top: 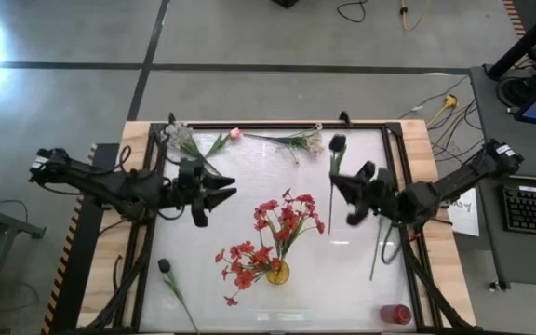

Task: Sort flowers into vase by color
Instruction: Put the top black tulip into the yellow vase

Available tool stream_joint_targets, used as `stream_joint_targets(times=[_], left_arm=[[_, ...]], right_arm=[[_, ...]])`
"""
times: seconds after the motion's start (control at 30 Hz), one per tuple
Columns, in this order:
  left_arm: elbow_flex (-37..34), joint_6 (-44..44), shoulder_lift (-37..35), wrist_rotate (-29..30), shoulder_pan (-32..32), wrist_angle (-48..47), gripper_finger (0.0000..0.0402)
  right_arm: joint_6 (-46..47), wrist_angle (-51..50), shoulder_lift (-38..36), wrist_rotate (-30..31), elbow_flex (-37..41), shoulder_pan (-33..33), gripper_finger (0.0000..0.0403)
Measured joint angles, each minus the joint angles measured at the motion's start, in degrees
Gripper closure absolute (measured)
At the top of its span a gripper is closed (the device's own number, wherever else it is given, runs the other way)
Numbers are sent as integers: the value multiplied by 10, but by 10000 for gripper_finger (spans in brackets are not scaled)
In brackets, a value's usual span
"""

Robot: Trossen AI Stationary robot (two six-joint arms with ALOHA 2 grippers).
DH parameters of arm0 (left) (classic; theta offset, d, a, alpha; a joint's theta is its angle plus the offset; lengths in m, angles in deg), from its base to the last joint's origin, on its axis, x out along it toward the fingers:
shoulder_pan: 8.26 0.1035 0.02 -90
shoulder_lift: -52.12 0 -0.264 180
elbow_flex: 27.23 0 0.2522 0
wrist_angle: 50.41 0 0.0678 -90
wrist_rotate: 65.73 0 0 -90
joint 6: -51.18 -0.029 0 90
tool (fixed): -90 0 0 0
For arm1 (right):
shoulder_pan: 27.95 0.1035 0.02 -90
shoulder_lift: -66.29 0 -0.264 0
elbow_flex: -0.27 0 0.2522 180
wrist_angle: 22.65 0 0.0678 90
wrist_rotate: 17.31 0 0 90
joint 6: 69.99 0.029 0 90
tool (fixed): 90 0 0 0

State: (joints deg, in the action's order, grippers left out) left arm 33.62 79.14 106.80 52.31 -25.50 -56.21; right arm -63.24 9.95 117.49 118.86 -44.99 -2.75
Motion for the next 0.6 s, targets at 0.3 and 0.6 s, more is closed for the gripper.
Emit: stream_joint_targets(times=[0.3,0.6], left_arm=[[0,11,16,0,3,16,245],[0,9,36,1,20,27,245]], right_arm=[[-113,190,42,-219,34,60,391],[-205,195,181,-242,-59,88,391]])
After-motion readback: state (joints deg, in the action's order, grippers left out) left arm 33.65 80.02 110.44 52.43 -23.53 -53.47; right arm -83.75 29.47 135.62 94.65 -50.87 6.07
